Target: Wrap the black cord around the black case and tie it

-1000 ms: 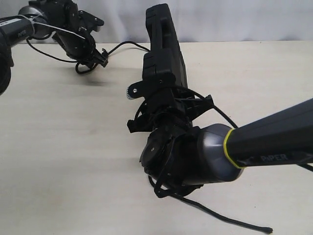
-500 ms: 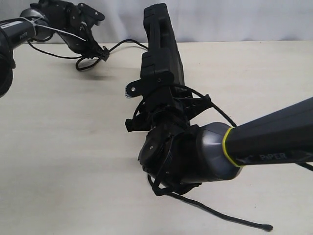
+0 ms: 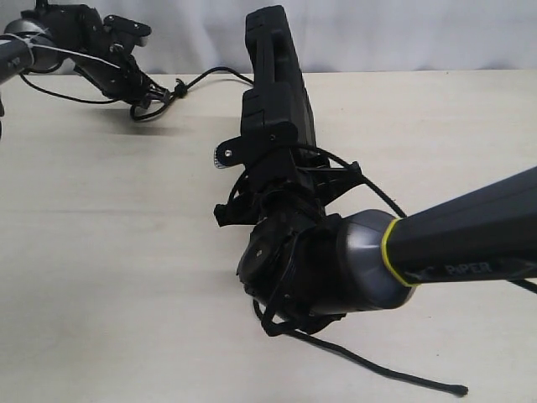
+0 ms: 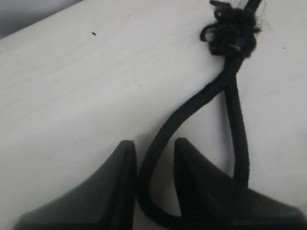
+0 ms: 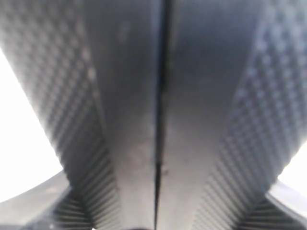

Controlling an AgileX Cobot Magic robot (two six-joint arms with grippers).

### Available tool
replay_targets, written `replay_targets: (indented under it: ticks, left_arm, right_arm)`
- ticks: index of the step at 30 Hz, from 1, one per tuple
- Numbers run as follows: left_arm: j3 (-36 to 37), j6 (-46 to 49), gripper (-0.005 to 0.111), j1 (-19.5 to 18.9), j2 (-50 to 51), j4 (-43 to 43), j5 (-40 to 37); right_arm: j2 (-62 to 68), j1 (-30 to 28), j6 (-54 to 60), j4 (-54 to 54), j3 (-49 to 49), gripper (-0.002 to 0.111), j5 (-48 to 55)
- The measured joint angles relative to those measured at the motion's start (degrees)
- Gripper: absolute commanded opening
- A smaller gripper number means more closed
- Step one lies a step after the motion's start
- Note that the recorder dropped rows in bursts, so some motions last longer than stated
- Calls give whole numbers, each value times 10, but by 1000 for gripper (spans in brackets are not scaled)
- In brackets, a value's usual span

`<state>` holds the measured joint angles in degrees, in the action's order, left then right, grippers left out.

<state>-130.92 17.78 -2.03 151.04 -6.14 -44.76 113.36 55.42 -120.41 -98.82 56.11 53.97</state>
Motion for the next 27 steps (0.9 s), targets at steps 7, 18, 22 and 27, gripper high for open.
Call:
replay_targets:
  ticks: [7,18,22,27]
  left_arm:
    - [14,-23,0,0,-30,-73,-242]
    - [813,-6,0,15,-473,-525,218]
    - [813,104,0,15,-476,-600,215]
    - [813,210,0,15,-476,-589,251]
  right_arm:
    - [-23,0,9,12,-1,4,-27]
    - [-109,0,-2,49,-40,4,-135]
    - [-110,0,-4,55,-22,4,-153]
    - [-82,0,-4,43,-14,4,-156]
